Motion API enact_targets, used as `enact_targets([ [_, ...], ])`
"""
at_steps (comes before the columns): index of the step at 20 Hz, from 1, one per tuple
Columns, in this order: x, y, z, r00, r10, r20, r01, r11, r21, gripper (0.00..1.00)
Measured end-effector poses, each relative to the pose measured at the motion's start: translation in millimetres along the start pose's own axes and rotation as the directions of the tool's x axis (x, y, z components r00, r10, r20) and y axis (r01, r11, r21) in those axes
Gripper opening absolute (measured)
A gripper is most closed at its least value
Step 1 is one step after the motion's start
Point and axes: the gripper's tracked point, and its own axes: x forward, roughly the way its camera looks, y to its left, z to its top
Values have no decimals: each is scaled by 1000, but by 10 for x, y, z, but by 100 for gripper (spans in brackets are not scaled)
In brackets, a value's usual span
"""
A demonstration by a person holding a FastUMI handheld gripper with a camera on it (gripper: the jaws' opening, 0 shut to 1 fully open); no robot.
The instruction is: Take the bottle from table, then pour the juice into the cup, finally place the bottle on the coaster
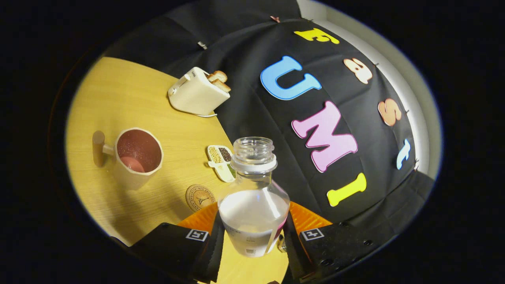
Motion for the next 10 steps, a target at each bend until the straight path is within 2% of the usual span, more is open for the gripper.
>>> enact_targets([
  [4, 100, 177, 96, 1000, 12, 26, -8, 988, -152, 70],
  [10, 152, 427, 244, 996, 48, 78, -21, 949, -315, 70],
])
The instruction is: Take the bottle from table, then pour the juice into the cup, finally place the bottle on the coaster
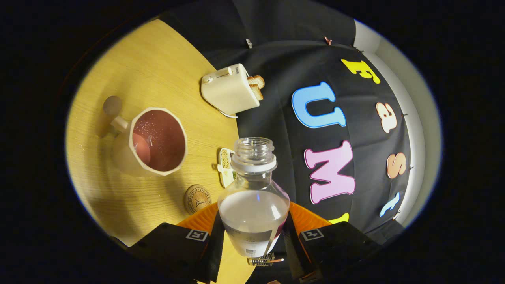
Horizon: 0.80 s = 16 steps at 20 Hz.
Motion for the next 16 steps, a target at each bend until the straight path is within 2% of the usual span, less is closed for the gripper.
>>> enact_targets([
  [6, 59, 138, 68, 999, 36, 32, -31, 990, -136, 70],
  [9, 154, 170, 105, 997, 45, 65, -28, 972, -235, 69],
  [12, 190, 232, 115, 994, 82, 68, -60, 959, -277, 70],
  [16, 282, 201, 158, 993, 87, 84, -52, 934, -352, 69],
])
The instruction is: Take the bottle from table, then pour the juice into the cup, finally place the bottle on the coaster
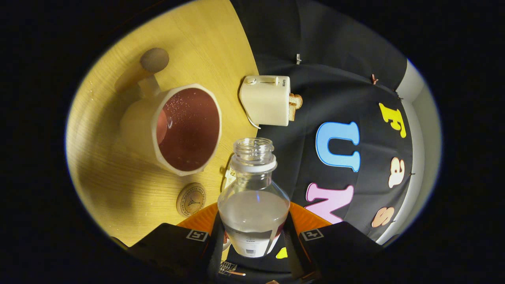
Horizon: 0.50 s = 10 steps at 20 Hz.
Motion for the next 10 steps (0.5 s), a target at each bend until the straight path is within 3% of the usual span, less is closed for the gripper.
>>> enact_targets([
  [10, 84, 50, -26, 999, 36, -16, -38, 989, -140, 70],
])
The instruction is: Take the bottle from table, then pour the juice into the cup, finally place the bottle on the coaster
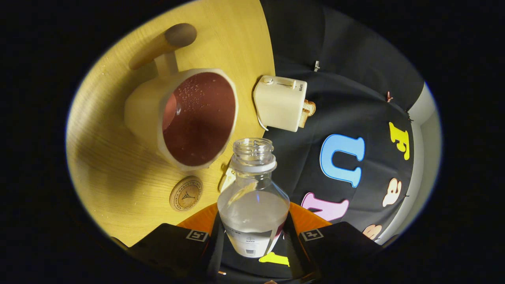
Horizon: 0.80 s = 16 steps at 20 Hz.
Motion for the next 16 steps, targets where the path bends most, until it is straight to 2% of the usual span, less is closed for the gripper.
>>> enact_targets([
  [11, -7, -207, -28, 999, -22, 38, 27, 988, -149, 69],
  [16, -9, -250, -94, 1000, -20, 12, 22, 987, -158, 69],
])
